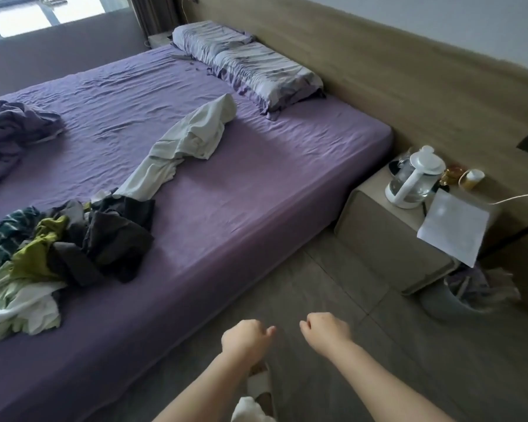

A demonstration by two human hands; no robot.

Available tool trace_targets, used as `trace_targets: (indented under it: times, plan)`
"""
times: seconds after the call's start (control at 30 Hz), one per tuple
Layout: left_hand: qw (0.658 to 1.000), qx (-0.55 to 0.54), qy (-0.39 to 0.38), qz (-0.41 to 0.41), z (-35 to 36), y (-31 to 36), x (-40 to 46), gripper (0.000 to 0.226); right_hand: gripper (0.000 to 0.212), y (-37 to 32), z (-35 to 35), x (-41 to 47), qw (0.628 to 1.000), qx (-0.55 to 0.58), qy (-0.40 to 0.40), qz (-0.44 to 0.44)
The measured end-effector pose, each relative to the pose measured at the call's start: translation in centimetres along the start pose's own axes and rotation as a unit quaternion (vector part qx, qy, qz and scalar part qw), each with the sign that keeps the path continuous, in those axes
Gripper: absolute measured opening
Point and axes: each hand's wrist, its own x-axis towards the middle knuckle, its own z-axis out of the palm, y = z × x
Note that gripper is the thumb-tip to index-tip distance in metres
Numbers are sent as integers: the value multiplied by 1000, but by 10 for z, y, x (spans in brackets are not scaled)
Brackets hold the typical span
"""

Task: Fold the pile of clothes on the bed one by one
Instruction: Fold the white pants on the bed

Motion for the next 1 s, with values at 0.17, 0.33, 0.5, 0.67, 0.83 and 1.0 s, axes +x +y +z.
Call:
trace_targets:
  times: [0.17,0.33,0.5,0.67,0.83,1.0]
  plan:
    - [1000,1,8,7,-40,-4,51,49,31,-18,-38,47,1000,-4,23,10]
    - [1000,2,5,-1,-69,-5,84,46,32,-33,-61,80,1000,-6,25,-4]
    - [999,-12,22,-20,-91,11,121,46,33,-36,-97,125,999,-19,25,-29]
    - [997,-46,29,-60,-115,44,160,44,33,-22,-137,175,997,-47,10,-67]
    - [989,-96,29,-111,-134,92,193,45,27,7,-186,229,993,-61,-8,-106]
    - [979,-129,23,-155,-146,130,216,45,30,26,-215,276,986,-95,-29,-133]
